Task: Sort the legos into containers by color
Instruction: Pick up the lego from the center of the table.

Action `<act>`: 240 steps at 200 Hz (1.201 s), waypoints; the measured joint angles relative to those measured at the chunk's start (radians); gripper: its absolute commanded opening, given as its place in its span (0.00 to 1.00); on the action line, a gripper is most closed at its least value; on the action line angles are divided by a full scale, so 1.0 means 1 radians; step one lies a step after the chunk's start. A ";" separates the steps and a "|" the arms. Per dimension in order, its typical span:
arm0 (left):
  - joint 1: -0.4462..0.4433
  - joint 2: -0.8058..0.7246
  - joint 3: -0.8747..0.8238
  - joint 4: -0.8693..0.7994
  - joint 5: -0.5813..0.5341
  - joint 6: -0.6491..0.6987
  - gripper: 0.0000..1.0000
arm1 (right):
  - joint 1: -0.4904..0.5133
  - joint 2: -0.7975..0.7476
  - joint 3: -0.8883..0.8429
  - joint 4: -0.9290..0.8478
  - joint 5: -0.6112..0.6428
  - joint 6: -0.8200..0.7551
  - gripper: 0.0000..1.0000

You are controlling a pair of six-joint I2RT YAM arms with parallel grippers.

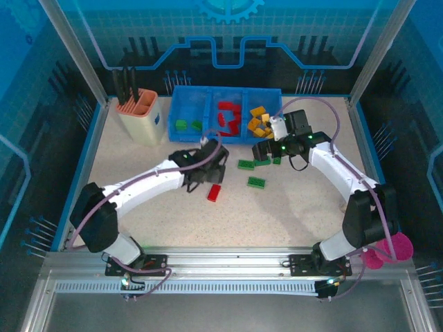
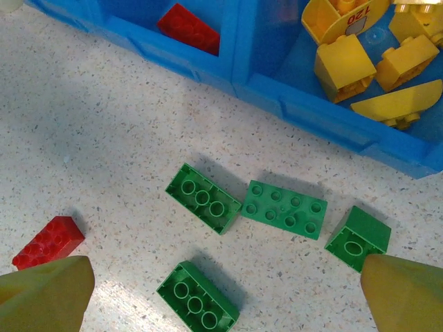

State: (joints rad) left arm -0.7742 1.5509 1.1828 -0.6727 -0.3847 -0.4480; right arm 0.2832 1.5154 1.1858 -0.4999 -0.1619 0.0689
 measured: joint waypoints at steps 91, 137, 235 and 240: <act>-0.048 0.122 -0.097 0.112 0.051 -0.077 0.67 | 0.013 -0.035 0.000 -0.001 0.002 -0.003 1.00; -0.048 0.221 -0.101 0.153 0.080 -0.078 0.54 | 0.013 -0.084 -0.029 -0.002 0.019 -0.003 1.00; -0.042 0.296 -0.046 0.136 0.082 -0.129 0.25 | 0.012 -0.090 -0.060 -0.010 0.057 -0.003 1.00; -0.034 0.296 -0.039 0.135 0.079 -0.129 0.24 | 0.012 -0.090 -0.060 -0.010 0.058 -0.003 1.00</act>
State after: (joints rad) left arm -0.8082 1.8469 1.1442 -0.5373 -0.3058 -0.5766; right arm 0.2951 1.4258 1.1255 -0.5098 -0.1043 0.0654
